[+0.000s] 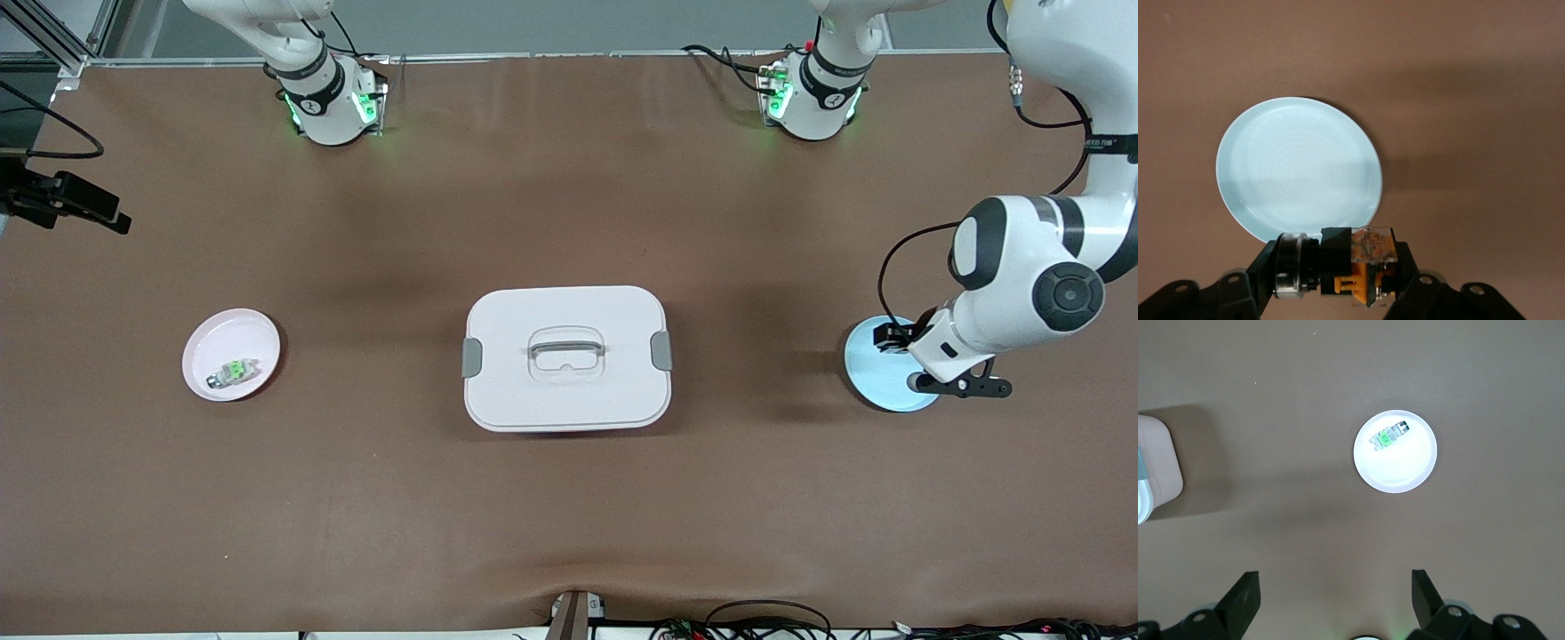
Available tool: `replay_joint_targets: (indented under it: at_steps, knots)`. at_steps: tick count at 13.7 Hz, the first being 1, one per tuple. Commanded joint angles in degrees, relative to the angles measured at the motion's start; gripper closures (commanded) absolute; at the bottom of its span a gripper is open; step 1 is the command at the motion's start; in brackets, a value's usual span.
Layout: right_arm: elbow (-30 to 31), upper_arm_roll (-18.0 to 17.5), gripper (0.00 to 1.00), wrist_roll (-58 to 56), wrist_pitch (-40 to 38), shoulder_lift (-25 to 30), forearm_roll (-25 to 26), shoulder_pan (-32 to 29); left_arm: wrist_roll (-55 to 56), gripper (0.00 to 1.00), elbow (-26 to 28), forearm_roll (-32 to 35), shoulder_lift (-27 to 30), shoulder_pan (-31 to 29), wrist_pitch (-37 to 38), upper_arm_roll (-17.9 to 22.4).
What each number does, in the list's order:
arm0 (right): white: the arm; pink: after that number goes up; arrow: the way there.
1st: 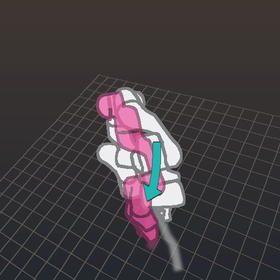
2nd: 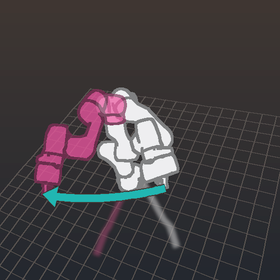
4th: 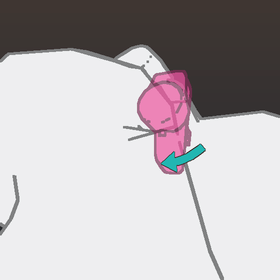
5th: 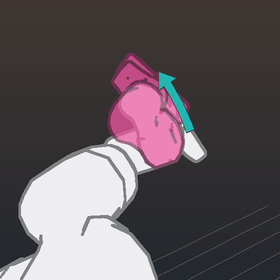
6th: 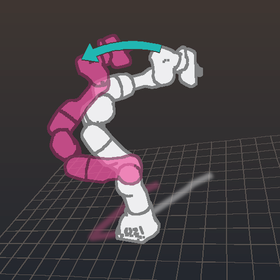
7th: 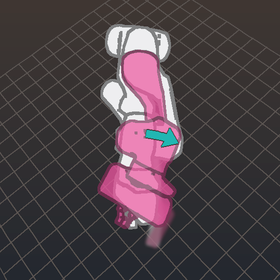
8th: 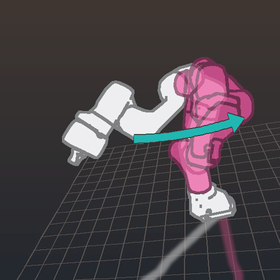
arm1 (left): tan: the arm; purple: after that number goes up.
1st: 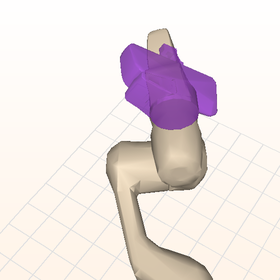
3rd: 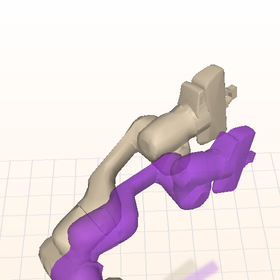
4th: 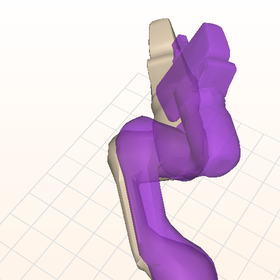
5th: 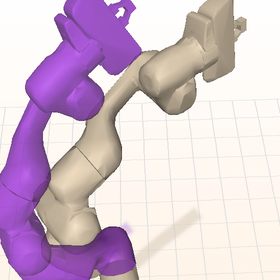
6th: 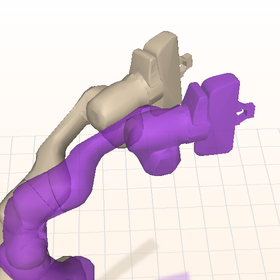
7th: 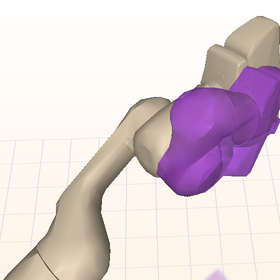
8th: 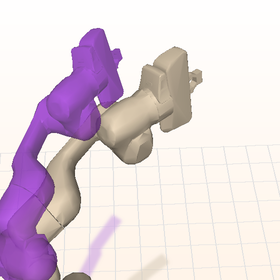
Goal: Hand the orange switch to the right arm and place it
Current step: 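Lift the orange switch off the blue plate with the left gripper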
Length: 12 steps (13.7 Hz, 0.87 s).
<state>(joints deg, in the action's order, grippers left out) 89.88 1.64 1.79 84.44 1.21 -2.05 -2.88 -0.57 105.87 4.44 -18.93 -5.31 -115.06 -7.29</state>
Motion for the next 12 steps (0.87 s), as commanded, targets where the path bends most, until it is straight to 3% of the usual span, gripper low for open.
replay_joint_targets:
  at_steps: [1,5,9,12]
  knots:
    - [-1.29,-0.5,0.0,-0.03,-0.86,-0.51,0.64,-0.46,1.71,1.0,-5.39,-4.6,0.91,-0.14,7.8,-1.4]
    - [-1.29,-0.5,0.0,-0.38,-0.86,-0.42,0.64,-0.55,12.93,1.0,-12.43,-9.97,1.0,0.04,15.73,-6.32]
    - [-1.11,-0.93,0.0,-0.12,-1.12,-0.42,0.03,0.5,24.71,1.0,-15.77,-15.68,1.0,0.04,16.18,-11.85]
    - [-0.76,-0.94,0.0,0.67,-2.7,-0.42,-0.32,4.88,37.0,1.0,-19.1,-18.76,0.91,0.3,17.32,-16.6]
